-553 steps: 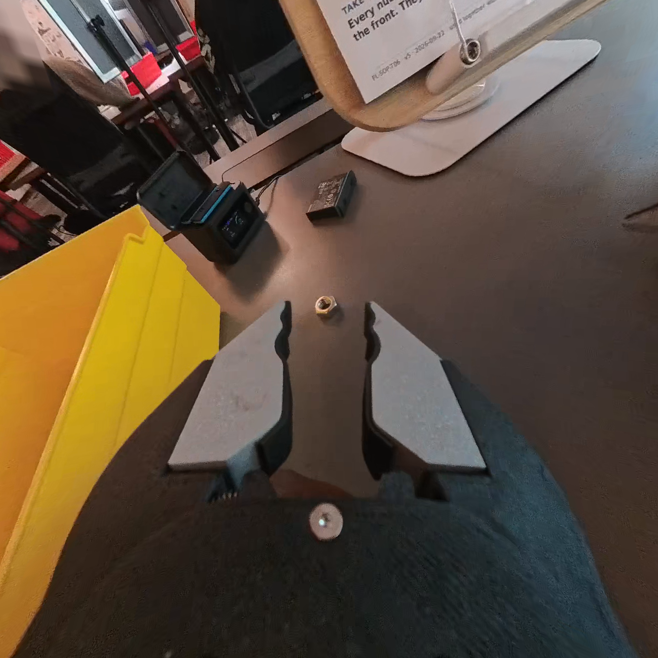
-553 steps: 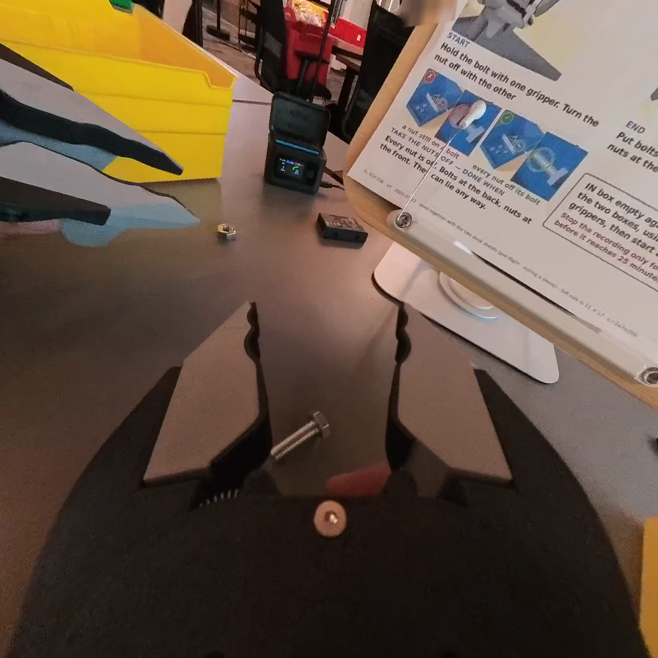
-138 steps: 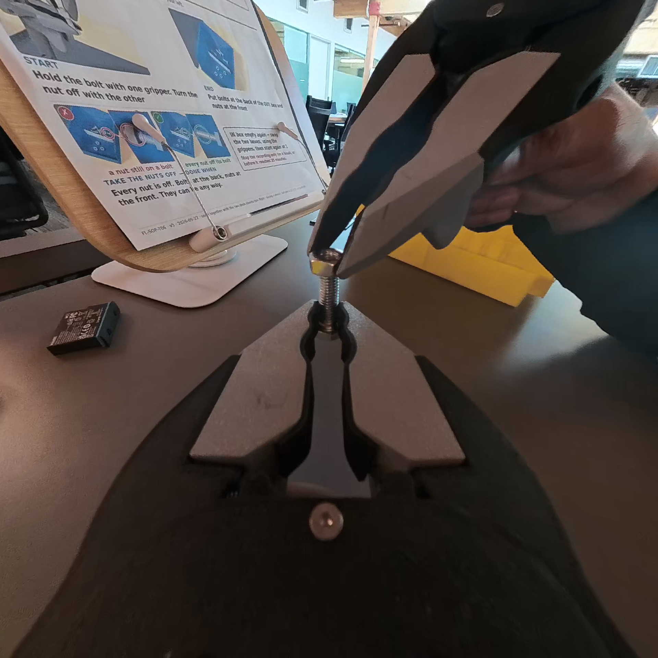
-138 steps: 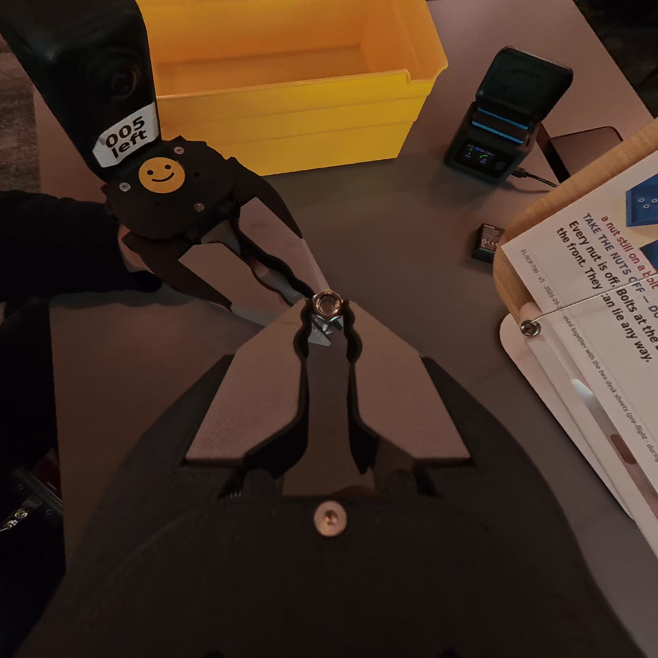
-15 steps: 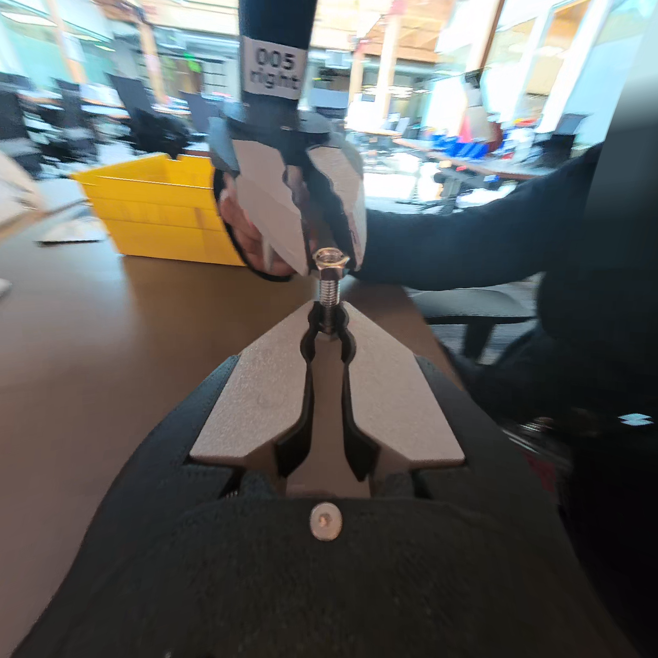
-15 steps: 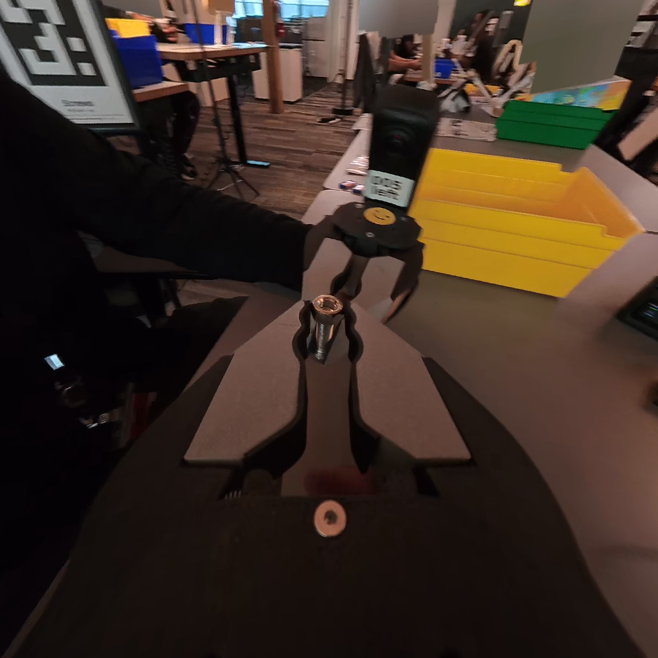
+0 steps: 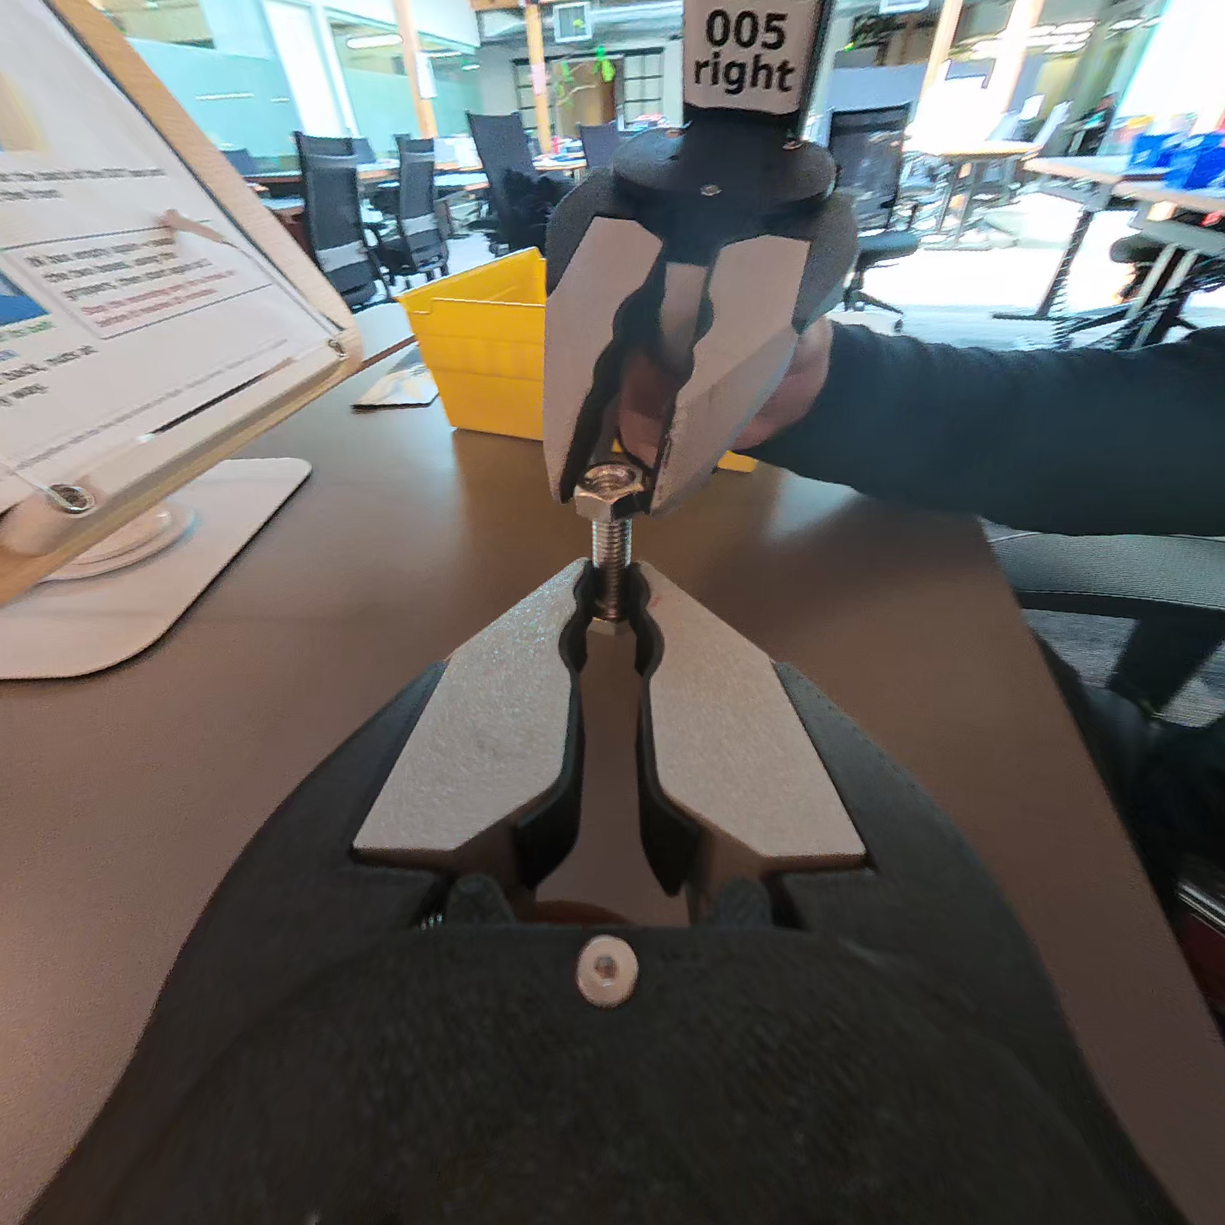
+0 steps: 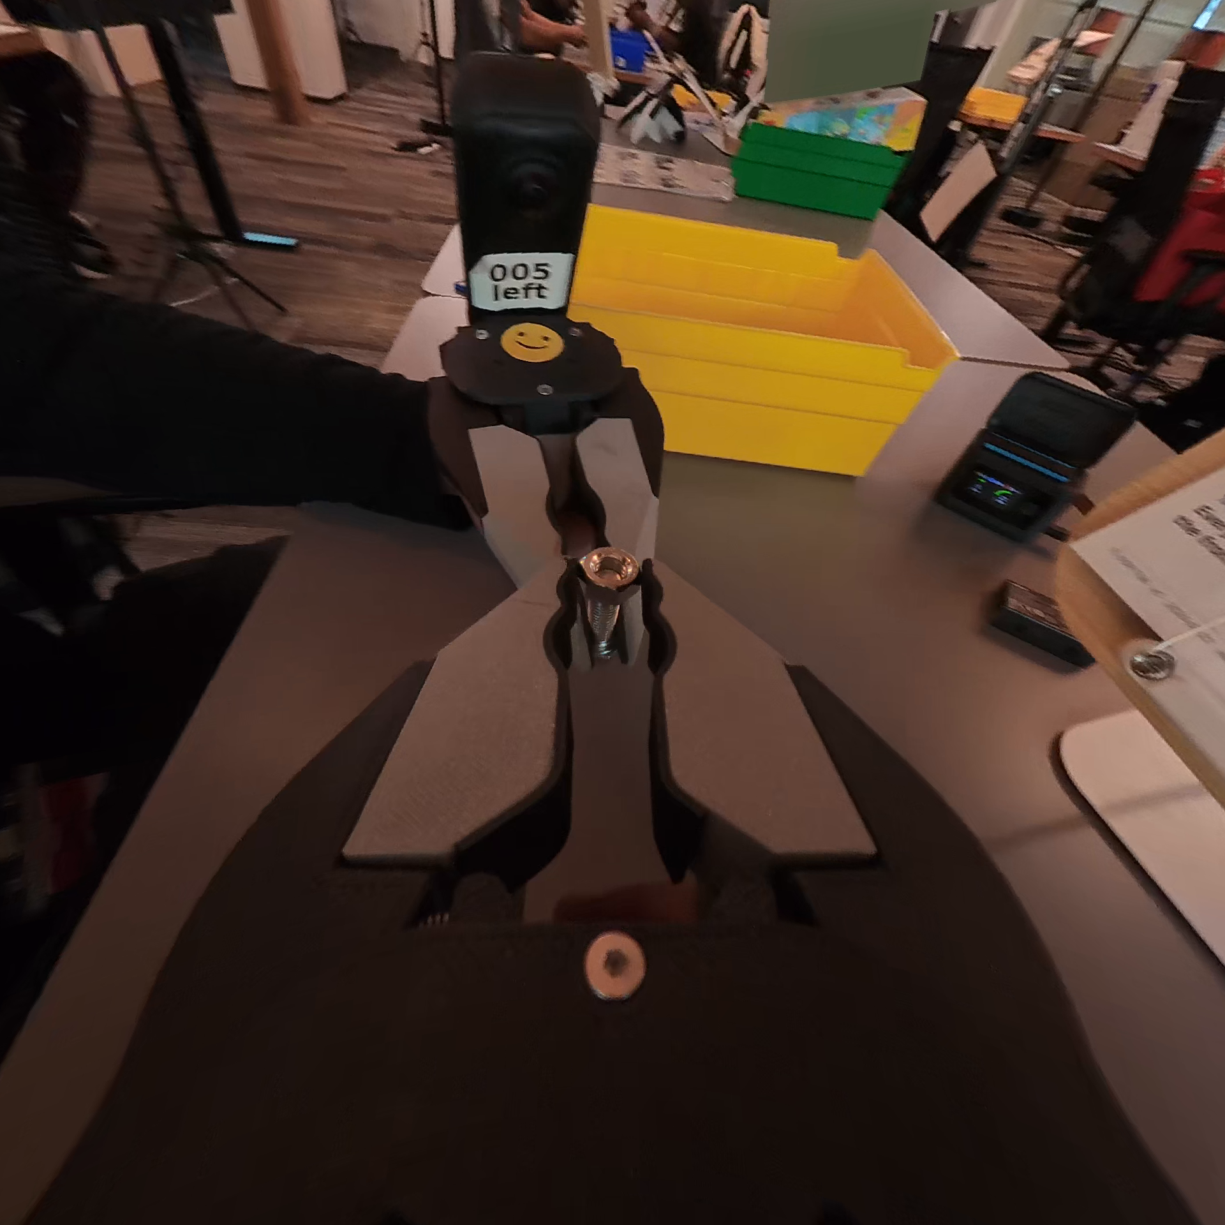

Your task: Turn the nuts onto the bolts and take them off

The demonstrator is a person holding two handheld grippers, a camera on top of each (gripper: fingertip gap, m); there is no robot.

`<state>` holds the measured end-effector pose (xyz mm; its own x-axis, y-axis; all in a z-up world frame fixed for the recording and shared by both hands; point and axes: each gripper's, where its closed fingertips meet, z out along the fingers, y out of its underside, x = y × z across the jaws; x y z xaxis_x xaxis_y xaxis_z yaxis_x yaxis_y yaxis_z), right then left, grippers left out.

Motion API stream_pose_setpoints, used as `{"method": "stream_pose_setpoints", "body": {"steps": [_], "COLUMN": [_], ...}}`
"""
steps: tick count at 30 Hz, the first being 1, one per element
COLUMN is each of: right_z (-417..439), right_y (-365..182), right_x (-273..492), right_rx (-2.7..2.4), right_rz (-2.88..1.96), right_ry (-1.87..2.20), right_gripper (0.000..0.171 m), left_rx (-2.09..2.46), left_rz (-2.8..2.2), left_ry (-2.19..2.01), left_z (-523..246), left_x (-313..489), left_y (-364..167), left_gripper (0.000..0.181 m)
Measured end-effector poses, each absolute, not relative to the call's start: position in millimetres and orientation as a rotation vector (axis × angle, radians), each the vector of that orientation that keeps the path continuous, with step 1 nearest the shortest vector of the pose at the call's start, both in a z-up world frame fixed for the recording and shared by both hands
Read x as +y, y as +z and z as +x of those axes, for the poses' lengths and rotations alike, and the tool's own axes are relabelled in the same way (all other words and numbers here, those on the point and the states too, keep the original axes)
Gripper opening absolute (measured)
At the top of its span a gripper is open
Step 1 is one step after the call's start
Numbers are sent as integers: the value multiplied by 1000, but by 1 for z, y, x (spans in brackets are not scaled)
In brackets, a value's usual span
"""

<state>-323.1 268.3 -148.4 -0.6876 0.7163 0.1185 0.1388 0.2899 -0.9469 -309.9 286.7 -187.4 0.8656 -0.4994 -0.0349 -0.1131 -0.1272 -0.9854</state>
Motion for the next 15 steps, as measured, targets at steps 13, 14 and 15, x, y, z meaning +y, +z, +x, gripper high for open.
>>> {"method": "stream_pose_setpoints", "body": {"steps": [13, 14, 15], "right_z": [-343, -344, -345], "right_y": [-154, -154, -154], "right_x": [282, 283, 284], "right_rx": [-1926, -1920, -1914], "right_rz": [-906, -914, -923], "right_ry": [1340, 1333, 1328], "right_gripper": [15, 15, 15], "left_rx": [369, 361, 354], "left_rz": [-1739, -1743, -1745], "left_ry": [-199, -194, -187], "left_z": [-332, -333, -334], "left_x": [300, 300, 301], "left_y": [-189, -189, -188], "left_gripper": [7, 7, 7]}}
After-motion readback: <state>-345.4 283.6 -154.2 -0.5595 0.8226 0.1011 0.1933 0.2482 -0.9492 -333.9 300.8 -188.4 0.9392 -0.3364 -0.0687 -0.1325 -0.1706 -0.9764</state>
